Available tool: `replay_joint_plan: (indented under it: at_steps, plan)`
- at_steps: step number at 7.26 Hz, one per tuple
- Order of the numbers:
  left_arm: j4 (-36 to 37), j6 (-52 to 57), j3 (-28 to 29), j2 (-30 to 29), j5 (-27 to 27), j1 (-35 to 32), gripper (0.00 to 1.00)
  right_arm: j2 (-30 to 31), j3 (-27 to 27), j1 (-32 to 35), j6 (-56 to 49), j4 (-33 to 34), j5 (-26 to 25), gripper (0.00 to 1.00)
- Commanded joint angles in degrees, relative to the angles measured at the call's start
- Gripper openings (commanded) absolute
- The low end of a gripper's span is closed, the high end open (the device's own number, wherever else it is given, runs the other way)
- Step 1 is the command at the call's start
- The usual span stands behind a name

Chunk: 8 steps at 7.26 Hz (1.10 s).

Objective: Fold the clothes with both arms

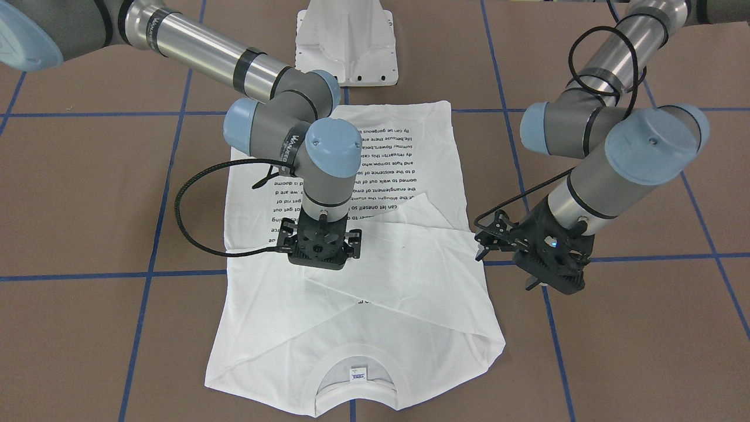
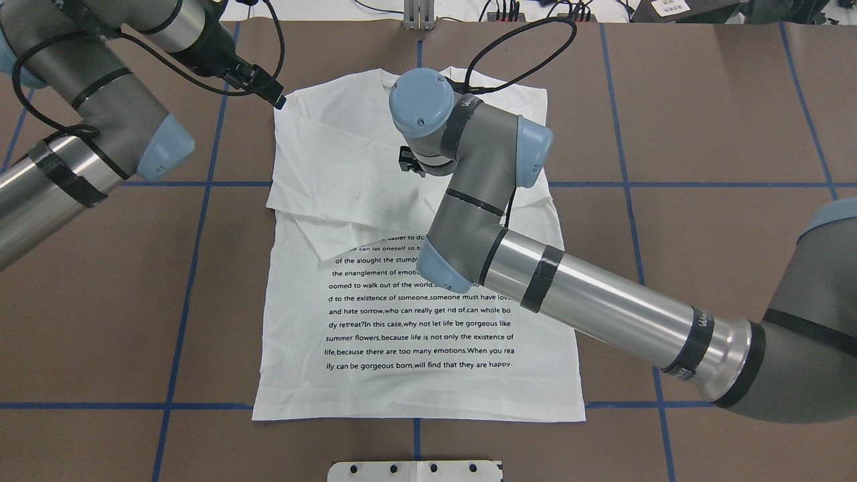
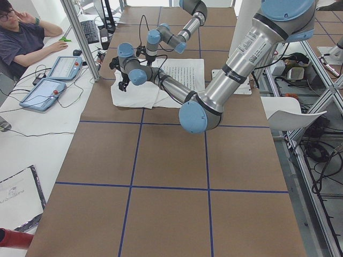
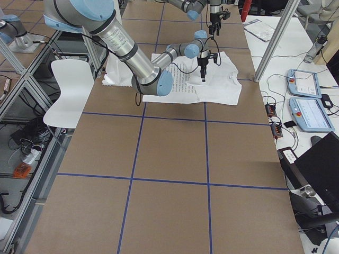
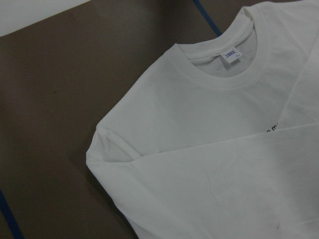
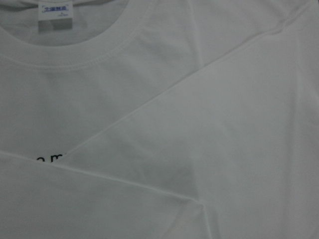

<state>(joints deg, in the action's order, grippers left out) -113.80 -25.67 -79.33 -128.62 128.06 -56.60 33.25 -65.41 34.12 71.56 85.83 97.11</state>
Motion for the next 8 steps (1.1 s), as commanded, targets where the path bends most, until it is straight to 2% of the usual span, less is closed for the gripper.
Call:
replay_joint_plan:
  at_steps: [1, 6, 8]
  plan:
    - [0.07, 0.00, -0.99, 0.82, 0.00, 0.00, 1.00, -0.47, 0.99, -1.60, 0.95, -0.93, -1.40, 1.00]
    - [0.07, -0.09, -1.61, 1.26, -0.09, 0.00, 1.00, -0.38, 2.30, -2.40, -0.10, -0.23, -3.77, 1.00]
    - [0.07, -0.09, -1.79, 1.26, -0.09, 0.00, 1.00, -0.47, 2.22, -2.40, -2.73, 2.92, -3.95, 1.00]
